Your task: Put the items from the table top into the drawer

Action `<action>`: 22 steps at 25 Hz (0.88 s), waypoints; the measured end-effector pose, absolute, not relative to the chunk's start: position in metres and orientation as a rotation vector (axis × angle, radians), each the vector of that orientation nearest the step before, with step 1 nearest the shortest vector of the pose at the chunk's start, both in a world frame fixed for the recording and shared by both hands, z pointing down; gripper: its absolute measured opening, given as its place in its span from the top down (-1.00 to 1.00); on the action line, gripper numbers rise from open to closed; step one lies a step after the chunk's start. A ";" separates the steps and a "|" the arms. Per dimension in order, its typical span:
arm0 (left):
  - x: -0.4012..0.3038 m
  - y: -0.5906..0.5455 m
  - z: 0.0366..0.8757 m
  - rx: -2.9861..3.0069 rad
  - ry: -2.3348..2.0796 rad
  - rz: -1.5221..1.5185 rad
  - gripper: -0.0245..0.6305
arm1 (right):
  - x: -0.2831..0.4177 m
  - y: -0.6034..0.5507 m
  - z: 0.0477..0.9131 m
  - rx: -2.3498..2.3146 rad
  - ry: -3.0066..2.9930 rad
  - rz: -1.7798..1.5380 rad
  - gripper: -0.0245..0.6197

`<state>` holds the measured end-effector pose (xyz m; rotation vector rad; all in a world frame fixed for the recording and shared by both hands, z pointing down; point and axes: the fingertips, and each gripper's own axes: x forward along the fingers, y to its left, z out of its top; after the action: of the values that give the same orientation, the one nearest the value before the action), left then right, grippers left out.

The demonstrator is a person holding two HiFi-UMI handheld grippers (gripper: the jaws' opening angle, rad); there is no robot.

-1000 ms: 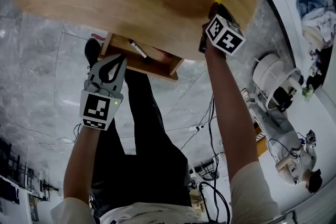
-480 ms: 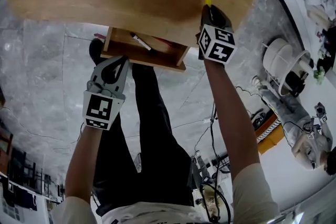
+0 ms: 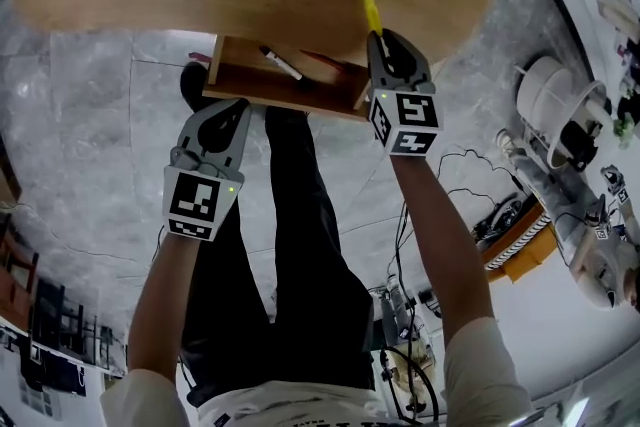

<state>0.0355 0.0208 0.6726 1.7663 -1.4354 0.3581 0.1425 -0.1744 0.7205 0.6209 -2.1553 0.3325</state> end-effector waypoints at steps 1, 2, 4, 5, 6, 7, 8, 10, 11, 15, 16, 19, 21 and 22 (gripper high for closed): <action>0.035 0.022 0.673 1.766 -1.436 0.360 0.86 | 0.141 -0.165 0.718 0.597 -2.169 0.331 0.68; 0.035 0.022 0.672 1.768 -1.436 0.363 0.86 | 0.140 -0.155 0.716 0.570 -2.181 0.329 0.68; 0.035 0.022 0.670 1.780 -1.440 0.378 0.86 | 0.138 -0.136 0.712 0.510 -2.203 0.322 0.68; 0.036 0.022 0.670 1.788 -1.441 0.388 0.86 | 0.138 -0.128 0.710 0.479 -2.211 0.315 0.68; 0.037 0.022 0.669 1.793 -1.443 0.394 0.86 | 0.138 -0.120 0.709 0.449 -2.218 0.307 0.68; 0.038 0.022 0.670 1.795 -1.445 0.396 0.86 | 0.139 -0.112 0.710 0.420 -2.223 0.300 0.68; 0.038 0.022 0.670 1.793 -1.447 0.394 0.86 | 0.140 -0.105 0.710 0.394 -2.225 0.298 0.68; 0.038 0.024 0.673 1.783 -1.452 0.387 0.86 | 0.141 -0.093 0.714 0.353 -2.224 0.308 0.68; 0.037 0.025 0.674 1.776 -1.454 0.383 0.86 | 0.142 -0.088 0.716 0.332 -2.222 0.312 0.68; 0.036 0.028 0.678 1.759 -1.460 0.376 0.86 | 0.138 -0.062 0.719 0.205 -2.221 0.264 0.68; 0.037 0.028 0.678 1.758 -1.461 0.379 0.86 | 0.137 -0.056 0.718 0.170 -2.224 0.243 0.68; 0.036 0.029 0.677 1.751 -1.470 0.379 0.86 | 0.135 -0.039 0.717 0.072 -2.228 0.196 0.68; 0.034 0.029 0.677 1.742 -1.480 0.373 0.86 | 0.135 -0.029 0.721 0.024 -2.219 0.170 0.68; 0.033 0.030 0.677 1.738 -1.484 0.371 0.86 | 0.136 -0.025 0.726 0.009 -2.207 0.163 0.68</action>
<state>0.0331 0.0303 0.6771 1.7377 -1.4835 0.3709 0.1360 -0.0245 0.7257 0.0088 -2.2074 0.1630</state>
